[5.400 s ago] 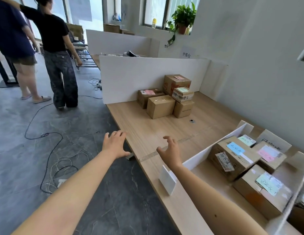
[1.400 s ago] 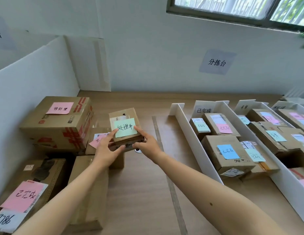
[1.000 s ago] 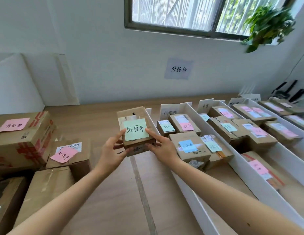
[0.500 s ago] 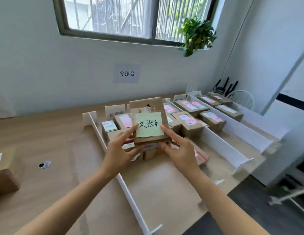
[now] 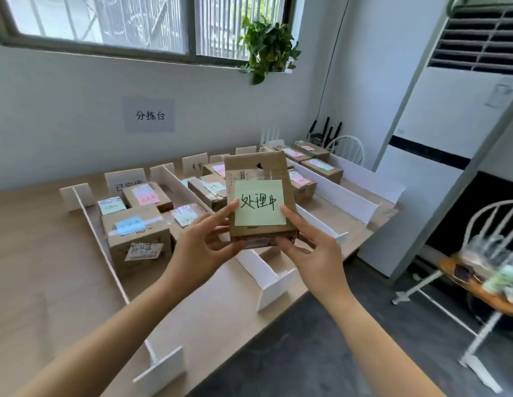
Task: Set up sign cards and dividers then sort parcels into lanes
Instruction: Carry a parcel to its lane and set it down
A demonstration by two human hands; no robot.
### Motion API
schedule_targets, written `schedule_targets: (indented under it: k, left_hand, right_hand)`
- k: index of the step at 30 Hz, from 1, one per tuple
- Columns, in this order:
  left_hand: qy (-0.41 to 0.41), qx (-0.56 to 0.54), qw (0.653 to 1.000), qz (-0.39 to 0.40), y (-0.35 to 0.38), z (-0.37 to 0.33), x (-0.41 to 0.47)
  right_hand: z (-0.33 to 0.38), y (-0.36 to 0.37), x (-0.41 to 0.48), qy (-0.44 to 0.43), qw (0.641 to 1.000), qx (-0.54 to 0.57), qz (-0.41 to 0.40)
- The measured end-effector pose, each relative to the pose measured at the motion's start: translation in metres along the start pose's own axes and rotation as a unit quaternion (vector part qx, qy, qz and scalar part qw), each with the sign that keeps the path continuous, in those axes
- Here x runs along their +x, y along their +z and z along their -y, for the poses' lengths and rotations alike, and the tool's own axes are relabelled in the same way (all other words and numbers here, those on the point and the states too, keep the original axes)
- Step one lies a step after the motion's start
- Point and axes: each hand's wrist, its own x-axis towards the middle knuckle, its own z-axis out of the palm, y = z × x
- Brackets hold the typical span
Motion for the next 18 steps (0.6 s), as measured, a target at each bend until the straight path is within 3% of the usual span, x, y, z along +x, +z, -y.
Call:
schedule_targets:
  k: [10,18]
  left_hand:
    - [0.027,0.012,0.999,0.036,0.062,-0.036,0.020]
    - [0.040,0.014,0.998,0.050,0.117,-0.023,0.061]
  right_hand:
    - [-0.019,-0.062,-0.010,0.027,0.997,0.037,-0.056]
    - [-0.057,-0.106,0.010,0.046,0.994,0.056,-0.088]
